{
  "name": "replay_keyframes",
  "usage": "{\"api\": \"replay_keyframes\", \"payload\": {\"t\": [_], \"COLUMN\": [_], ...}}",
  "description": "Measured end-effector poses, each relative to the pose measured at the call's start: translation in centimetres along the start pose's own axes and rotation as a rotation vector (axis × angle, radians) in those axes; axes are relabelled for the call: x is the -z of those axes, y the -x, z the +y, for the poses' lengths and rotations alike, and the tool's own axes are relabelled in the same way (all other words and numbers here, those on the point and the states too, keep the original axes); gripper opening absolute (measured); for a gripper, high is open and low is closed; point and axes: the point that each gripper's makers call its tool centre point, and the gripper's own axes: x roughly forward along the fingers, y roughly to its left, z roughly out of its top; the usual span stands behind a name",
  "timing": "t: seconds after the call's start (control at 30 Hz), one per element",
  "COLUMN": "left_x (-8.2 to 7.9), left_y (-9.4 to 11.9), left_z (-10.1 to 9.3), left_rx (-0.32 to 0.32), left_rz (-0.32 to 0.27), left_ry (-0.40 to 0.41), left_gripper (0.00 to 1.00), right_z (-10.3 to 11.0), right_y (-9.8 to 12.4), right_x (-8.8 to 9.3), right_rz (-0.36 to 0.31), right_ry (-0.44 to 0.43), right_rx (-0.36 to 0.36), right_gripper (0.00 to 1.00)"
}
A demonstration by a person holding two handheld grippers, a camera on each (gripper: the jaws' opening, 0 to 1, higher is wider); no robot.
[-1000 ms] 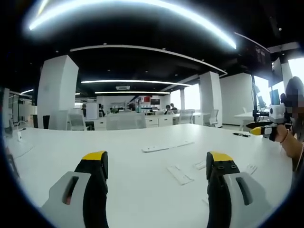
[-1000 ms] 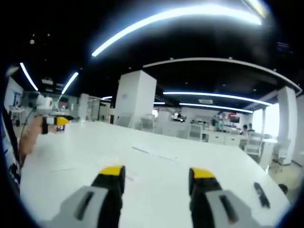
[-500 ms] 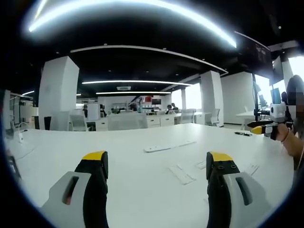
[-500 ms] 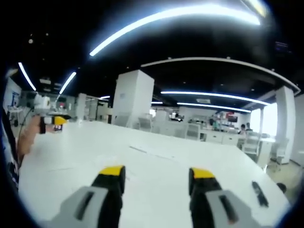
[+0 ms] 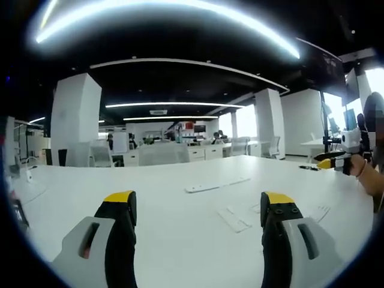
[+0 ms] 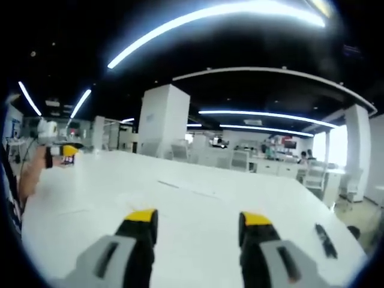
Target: Locate the socket holder cover, grip the socket holder cover, clip it into the socket holder slot.
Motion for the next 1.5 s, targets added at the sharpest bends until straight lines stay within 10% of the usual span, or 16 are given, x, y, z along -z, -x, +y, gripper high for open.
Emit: {"api": "replay_keyframes", "payload": {"t": [0.33, 0.77, 1.5], "left_x": [0.3, 1.0, 1.4], "left_y": [0.0, -0.3, -0.4], "left_z": [0.7, 0.8, 0.5], "left_rx": [-0.022, -0.023, -0.009], "left_rz": [0.006, 0.028, 0.045], "left_ry": [0.005, 0.008, 0.004], "left_gripper": [0.83, 0.83, 0.84], "right_z": [3.0, 8.8, 14.6], "right_y": [0.4, -0.6, -1.0], "right_x": [-3.8, -4.7, 1.1], "right_rz": [-0.015, 0.137, 0.545], "right_ry": [0.018, 0.124, 0.366], "right_rx": [-0.126, -0.365, -0.646], "right_gripper": [0.56, 0.51, 0.56]}}
